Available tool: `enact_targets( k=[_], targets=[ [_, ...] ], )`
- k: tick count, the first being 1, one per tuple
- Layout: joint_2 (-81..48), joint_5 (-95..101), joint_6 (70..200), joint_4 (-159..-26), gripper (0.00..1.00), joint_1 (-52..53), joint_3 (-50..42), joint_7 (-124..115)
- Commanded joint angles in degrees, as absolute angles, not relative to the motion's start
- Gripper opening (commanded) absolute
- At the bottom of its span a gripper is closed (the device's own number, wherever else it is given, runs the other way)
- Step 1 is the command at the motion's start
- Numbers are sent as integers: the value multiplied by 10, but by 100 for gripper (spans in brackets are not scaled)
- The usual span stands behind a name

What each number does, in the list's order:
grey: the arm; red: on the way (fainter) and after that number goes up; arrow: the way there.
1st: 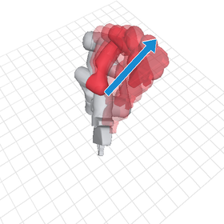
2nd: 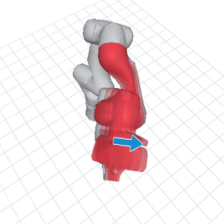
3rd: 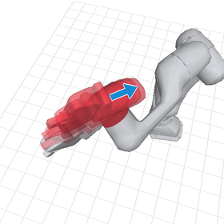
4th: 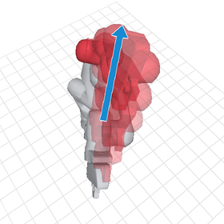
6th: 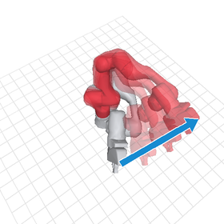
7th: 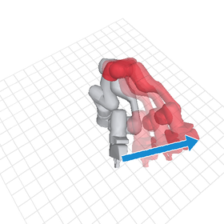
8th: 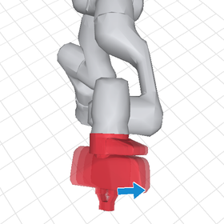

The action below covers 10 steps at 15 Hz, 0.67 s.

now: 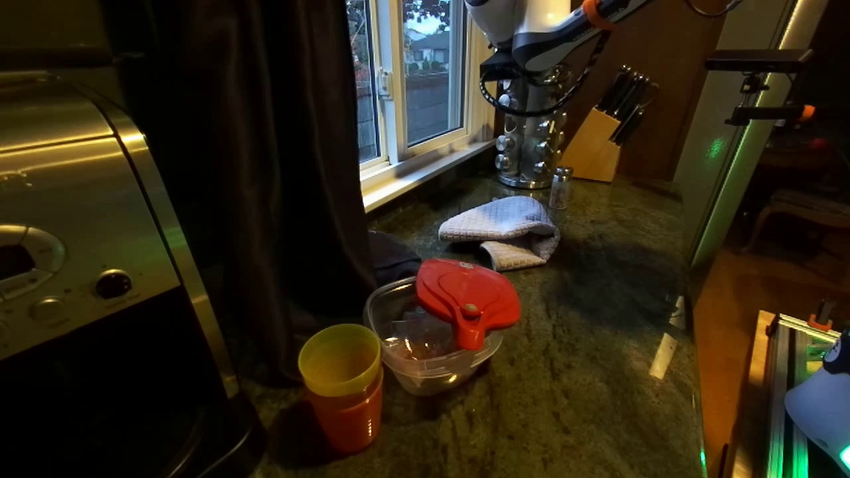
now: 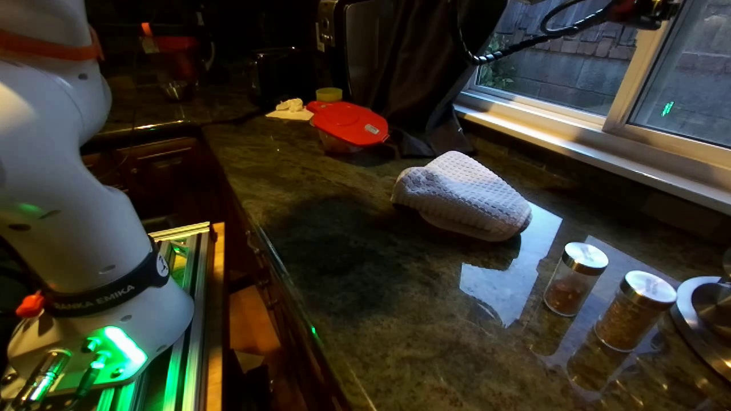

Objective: Put one glass jar on the silver stand.

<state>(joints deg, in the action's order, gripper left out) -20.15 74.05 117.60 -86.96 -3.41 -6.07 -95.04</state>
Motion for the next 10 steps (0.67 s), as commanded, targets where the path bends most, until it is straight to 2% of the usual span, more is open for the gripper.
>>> enact_targets(
  k=[1,10],
  targets=[
    [-208,713,1149,-860,0,-29,-57,-992],
    [-206,735,1120,-868,0,-30,-64,-949]
  ],
)
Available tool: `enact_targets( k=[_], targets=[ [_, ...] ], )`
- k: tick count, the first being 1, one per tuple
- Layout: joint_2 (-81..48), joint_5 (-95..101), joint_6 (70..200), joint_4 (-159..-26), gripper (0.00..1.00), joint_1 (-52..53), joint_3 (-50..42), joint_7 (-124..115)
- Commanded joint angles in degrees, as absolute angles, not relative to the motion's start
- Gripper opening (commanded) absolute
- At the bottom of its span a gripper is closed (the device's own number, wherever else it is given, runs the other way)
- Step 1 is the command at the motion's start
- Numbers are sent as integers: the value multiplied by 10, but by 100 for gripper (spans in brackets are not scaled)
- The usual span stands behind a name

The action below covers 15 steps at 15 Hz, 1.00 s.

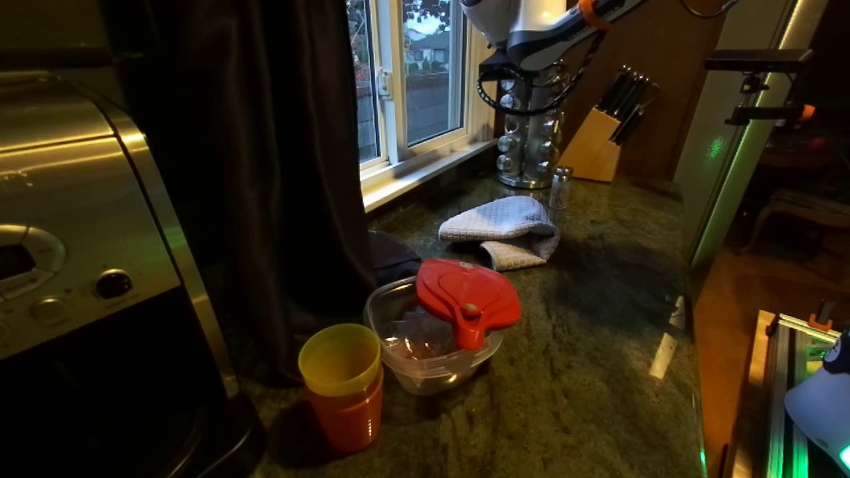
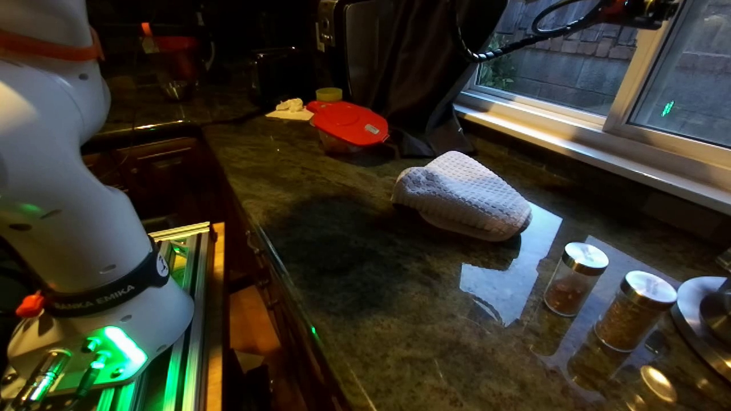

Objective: Put one glass jar on the silver stand.

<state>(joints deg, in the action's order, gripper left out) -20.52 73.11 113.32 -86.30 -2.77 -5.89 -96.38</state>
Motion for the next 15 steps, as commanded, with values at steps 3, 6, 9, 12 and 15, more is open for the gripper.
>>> enact_targets(
  k=[3,6,9,12,15],
  targets=[
    [-203,741,1126,-871,0,-36,-67,-936],
    [-201,737,1133,-872,0,-44,-69,-908],
    [-199,732,1137,-876,0,-52,-70,-876],
    [-200,731,1137,-877,0,-58,-72,-852],
    [-200,730,1140,-875,0,-64,-75,-841]
  ],
)
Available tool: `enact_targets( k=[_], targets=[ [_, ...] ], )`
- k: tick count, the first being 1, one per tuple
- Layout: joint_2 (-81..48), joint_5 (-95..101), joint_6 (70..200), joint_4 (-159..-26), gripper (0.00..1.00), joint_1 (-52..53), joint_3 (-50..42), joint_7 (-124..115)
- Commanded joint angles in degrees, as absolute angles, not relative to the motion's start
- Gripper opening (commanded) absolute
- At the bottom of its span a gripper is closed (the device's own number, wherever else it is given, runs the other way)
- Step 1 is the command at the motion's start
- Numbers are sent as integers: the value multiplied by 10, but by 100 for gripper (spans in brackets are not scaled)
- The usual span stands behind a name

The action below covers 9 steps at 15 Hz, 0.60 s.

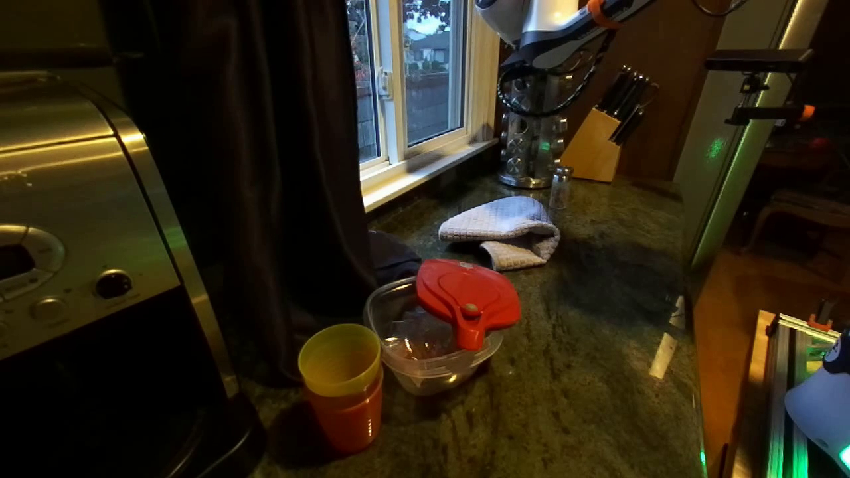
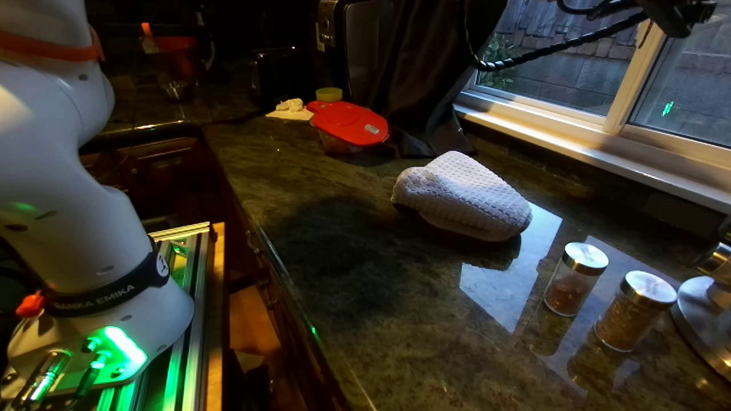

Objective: Put one glass jar on the silver stand.

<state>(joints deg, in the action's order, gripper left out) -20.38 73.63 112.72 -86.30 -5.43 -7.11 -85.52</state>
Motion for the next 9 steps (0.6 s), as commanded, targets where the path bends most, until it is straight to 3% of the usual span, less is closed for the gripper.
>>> enact_targets(
  k=[1,9],
  targets=[
    [-200,730,1141,-876,0,-66,-76,-839],
    [-198,731,1141,-879,0,-70,-76,-831]
  ],
)
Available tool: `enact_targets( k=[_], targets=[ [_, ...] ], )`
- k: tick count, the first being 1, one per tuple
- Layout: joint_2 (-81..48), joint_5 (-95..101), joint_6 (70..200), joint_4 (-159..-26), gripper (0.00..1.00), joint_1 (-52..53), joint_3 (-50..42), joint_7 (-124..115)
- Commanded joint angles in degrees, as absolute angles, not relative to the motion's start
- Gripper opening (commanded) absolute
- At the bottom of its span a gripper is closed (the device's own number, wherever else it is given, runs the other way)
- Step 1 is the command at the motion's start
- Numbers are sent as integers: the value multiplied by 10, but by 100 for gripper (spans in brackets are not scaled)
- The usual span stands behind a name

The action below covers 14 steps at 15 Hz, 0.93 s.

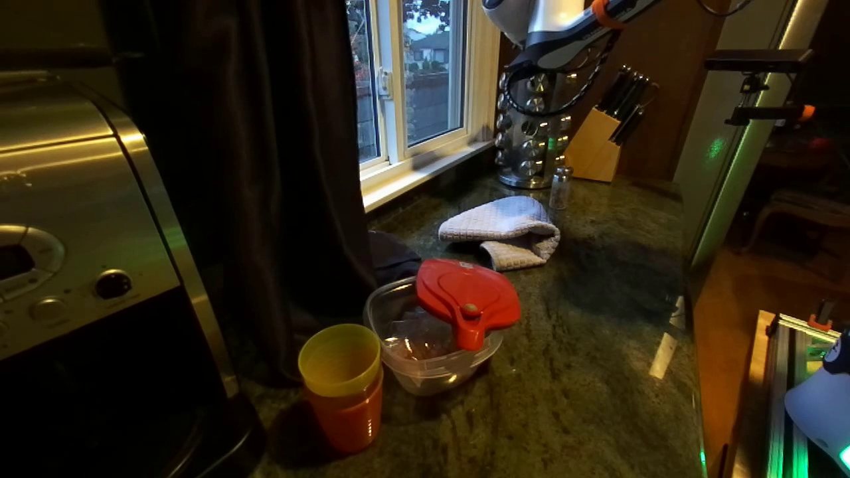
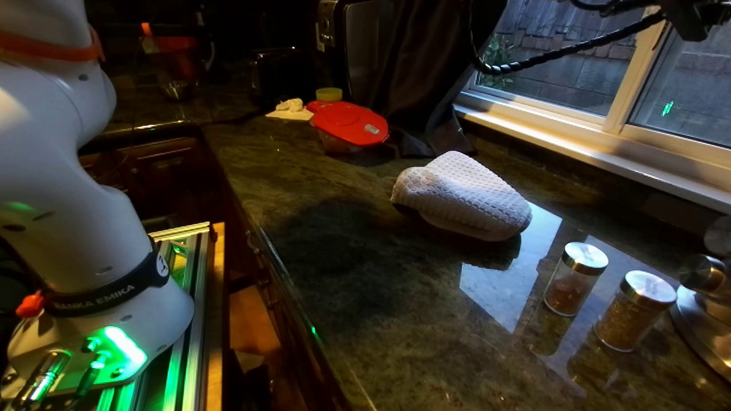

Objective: Put one glass jar on the silver stand.

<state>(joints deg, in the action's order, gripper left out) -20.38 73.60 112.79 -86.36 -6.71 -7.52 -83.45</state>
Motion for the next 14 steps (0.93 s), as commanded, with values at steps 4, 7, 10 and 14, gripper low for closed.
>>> enact_targets(
  k=[4,7,10,14],
  targets=[
    [-197,734,1140,-878,0,-68,-77,-836],
    [-188,734,1145,-873,0,-69,-77,-844],
    [-165,747,1184,-883,0,-70,-79,-878],
    [-84,734,1279,-960,0,-73,-69,-832]
  ],
)
